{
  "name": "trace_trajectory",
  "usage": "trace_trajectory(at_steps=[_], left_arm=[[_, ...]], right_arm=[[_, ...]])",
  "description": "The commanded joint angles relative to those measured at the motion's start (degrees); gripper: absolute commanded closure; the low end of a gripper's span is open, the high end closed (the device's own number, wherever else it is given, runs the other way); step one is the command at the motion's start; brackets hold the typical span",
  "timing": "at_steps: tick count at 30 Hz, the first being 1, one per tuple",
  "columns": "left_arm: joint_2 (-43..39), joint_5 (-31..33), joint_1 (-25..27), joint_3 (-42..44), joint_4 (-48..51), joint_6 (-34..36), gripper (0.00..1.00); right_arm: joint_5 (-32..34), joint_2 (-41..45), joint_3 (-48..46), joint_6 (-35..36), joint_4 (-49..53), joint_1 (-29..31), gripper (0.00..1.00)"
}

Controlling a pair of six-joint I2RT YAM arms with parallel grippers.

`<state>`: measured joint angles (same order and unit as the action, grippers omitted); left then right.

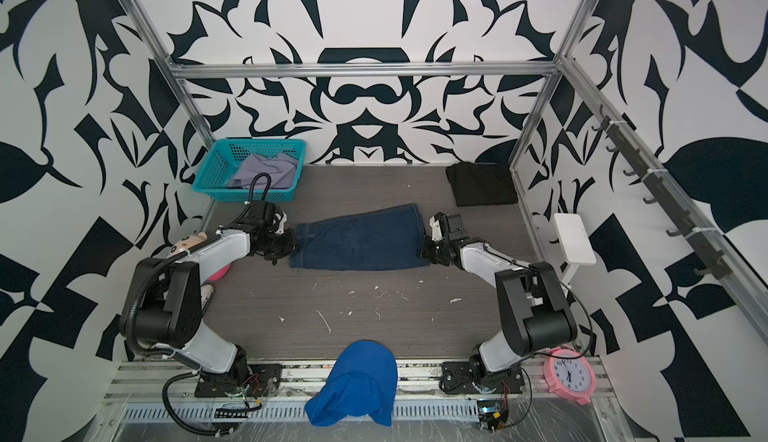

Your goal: Fold and stack the skirts

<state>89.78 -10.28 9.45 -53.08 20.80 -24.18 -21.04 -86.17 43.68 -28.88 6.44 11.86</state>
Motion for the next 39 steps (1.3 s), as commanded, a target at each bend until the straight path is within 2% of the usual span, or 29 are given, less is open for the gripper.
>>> trace_trajectory(at_steps=[1,5,10,13,20,25,26,33,36,39], left_arm=[[-3.77,5.58,0.04,-1.3,1.88,-0.7,0.85],[-4.09,5.79,1.5,-6.88,-0.04,-1.5,0.86],[4.74,4.38,7.11,-11.98,-2.93,-2.02,0.87],[8.26,3.75,7.41,-10.72,-5.42,-3.71,0.88],[10.54,9.97,7.32,-5.17,-6.77,-3.32,0.9],[10.7,11.73,7.3,-2.55,-8.94,-3.33,0.91],[10.22,12.23,7.37,-2.41,-8.92,-3.25,0.91],[3.81,14.47,7.42,-1.67,-8.6,-2.34,0.9],[1.03,14.66,7.42,-1.53,-7.99,-1.75,0.87],[-4.69,14.06,7.37,1.64,-11.53,-2.82,0.79]], right_arm=[[1.37,3.68,3.69,-1.09,3.29,0.64,1.0],[0.3,0.96,8.18,-1.62,1.45,2.72,1.0],[0.68,-6.59,10.63,-2.13,-3.1,3.44,1.0],[1.73,-9.89,11.39,-2.04,-4.28,3.28,1.0],[3.41,-12.79,12.19,0.29,-2.95,1.62,1.0],[2.72,-12.79,13.09,1.6,-0.41,0.13,1.0],[2.73,-11.75,13.1,1.79,-0.05,-0.07,0.97],[4.27,-4.69,13.25,2.43,2.81,-3.23,0.59],[4.12,-3.38,14.96,4.38,5.69,-3.44,0.57],[3.41,-2.68,16.52,5.94,6.05,-0.86,0.59]])
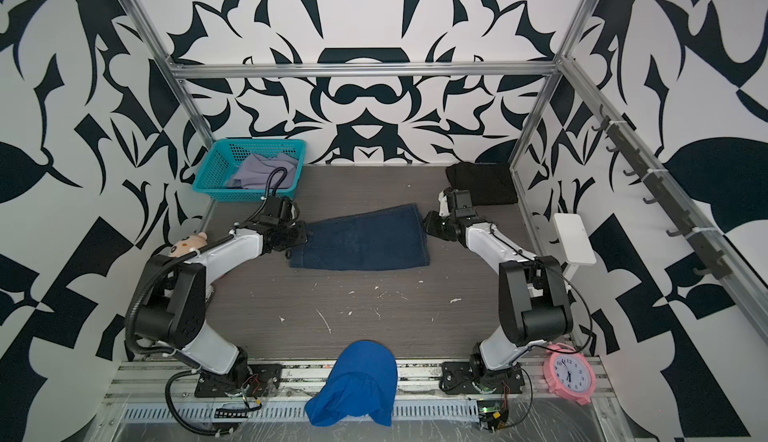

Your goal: Fold and stack the skirts

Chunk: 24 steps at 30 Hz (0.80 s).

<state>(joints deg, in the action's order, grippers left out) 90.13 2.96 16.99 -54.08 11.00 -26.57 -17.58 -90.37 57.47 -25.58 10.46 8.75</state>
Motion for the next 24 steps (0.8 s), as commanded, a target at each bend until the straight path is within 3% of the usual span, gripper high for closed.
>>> trace_trajectory(at_steps=[1,4,8,11,15,24], left_arm=[[-7.65,1.41,-0.25,4.65,-3.71,-0.89,0.7],[-14.0,-1.05,-4.07,9.8,-8.0,-3.26,0.31],[-14.87,-21.8,-17.33,14.47,-14.45,-8.98,0.17],[-12.28,-27.84,-19.47,15.49,-16.74,-10.33,0.14],[-6.41,-24.13,-15.69,12.42,-8.98,-6.38,0.09],[1.82,-24.17,-14.73,12.71,-13.2,-8.05,0.09]], right_arm=[[0.55,1.37,3.15,3.1,2.23,3.38,0.59],[-1.28,-0.98,3.51,3.72,1.11,4.82,0.59],[-3.77,-4.39,4.23,4.49,0.23,6.29,0.6],[-5.18,-6.69,4.97,4.49,-0.23,6.89,0.6],[-6.6,-8.29,4.68,3.36,-1.73,6.89,0.6],[-7.85,-9.03,4.53,2.86,-2.13,6.89,0.63]])
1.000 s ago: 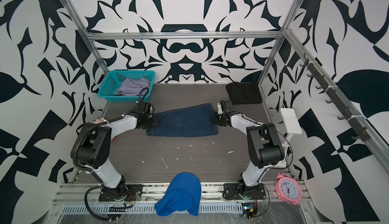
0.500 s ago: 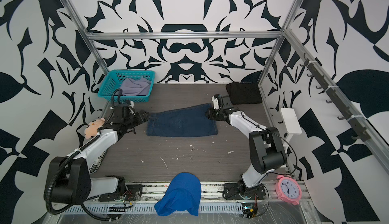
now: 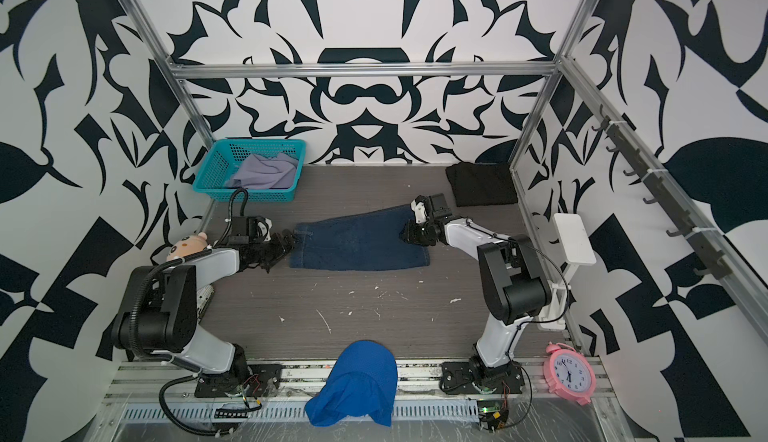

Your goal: Fold and stack the skirts

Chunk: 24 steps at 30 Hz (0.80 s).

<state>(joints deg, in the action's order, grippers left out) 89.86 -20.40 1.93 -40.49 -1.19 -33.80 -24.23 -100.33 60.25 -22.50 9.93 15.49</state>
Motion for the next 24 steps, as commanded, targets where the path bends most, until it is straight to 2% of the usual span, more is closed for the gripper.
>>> trace_trajectory(at_steps=[1,5,12,14,17,20,24], left_arm=[[3.07,-1.19,0.63,-1.22,-1.25,-0.95,0.09],[5.96,-1.61,2.72,-0.78,-4.69,-2.15,0.14],[11.18,-3.53,5.7,0.46,-12.54,-6.05,0.38],[12.45,-3.5,5.8,1.21,-14.71,-6.86,0.59],[13.26,-3.08,5.72,2.17,-16.27,-7.51,0.83],[12.09,-2.07,5.42,2.93,-16.2,-6.84,0.99],[7.77,-1.35,2.99,3.3,-12.43,-4.96,1.0]], right_arm=[[-1.22,0.86,1.68,-0.23,-1.73,0.16,0.64],[-1.23,-0.21,1.88,-0.61,-1.86,0.16,0.65],[-2.04,-2.61,2.66,-1.14,-2.5,0.16,0.68],[-2.2,-3.3,2.78,-1.31,-2.62,0.24,0.68],[-2.3,-3.72,2.68,-1.56,-2.86,0.24,0.7],[-1.92,-3.99,2.53,-1.5,-2.56,0.25,0.71],[1.74,-3.18,3.52,0.61,1.2,0.99,0.72]])
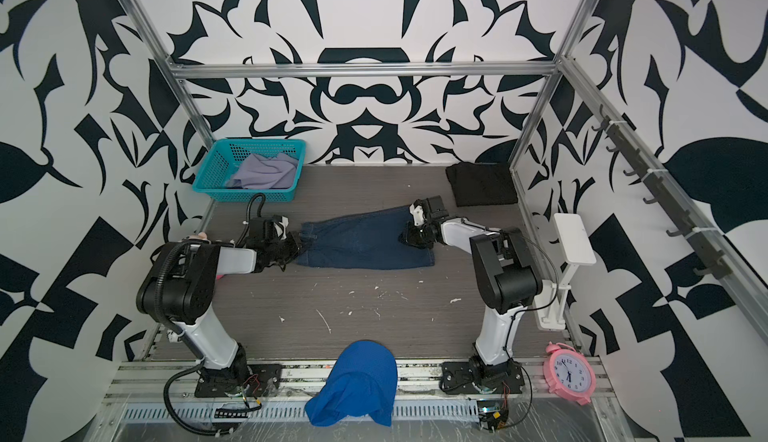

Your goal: Fold and stack the skirts

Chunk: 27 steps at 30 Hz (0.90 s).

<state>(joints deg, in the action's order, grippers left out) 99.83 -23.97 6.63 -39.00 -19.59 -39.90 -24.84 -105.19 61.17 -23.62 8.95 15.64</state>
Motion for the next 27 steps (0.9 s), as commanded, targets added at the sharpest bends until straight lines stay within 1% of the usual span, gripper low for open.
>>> trace_trajectory(at_steps=[1,4,6,9,11,13,16,20,23,27], left_arm=[[-3.67,1.96,-2.66,1.75,7.64,1.59,1.0],[-8.82,3.07,-4.62,1.26,13.72,3.89,1.0],[-12.61,6.03,-5.07,0.09,19.76,6.44,1.0],[-18.12,13.05,-5.11,-2.97,30.91,10.66,1.0],[-20.56,15.77,-5.08,-4.96,36.57,12.69,1.0],[-21.81,17.23,-5.09,-7.17,41.23,14.32,1.0],[-21.87,19.4,-5.05,-11.61,47.48,16.01,1.0],[-22.39,20.4,-4.24,-16.58,51.43,16.67,1.0],[-22.02,23.7,-1.79,-21.04,54.9,17.63,1.0],[-19.41,27.08,2.81,-27.46,59.59,18.37,1.0]], right_arm=[[3.57,2.14,3.09,2.55,3.68,1.5,0.73],[5.48,3.6,4.4,4.07,5.94,3.7,0.76],[6.36,4.34,5.71,4.45,7.12,5.89,0.81],[7.93,3.92,8.77,4.6,8.58,9.71,0.87],[9.35,2.71,10.25,4.16,8.59,11.03,0.95],[9.64,0.48,11.67,3.64,7.88,11.8,0.99],[10.08,-4.69,15.54,3.88,9.1,12.64,1.0],[12.09,-9.62,16.91,3.93,8.66,12.82,1.0],[12.76,-11.49,16.72,4.25,8.54,12.84,1.0],[11.71,-11.82,14.78,3.64,6.6,12.84,1.0]])
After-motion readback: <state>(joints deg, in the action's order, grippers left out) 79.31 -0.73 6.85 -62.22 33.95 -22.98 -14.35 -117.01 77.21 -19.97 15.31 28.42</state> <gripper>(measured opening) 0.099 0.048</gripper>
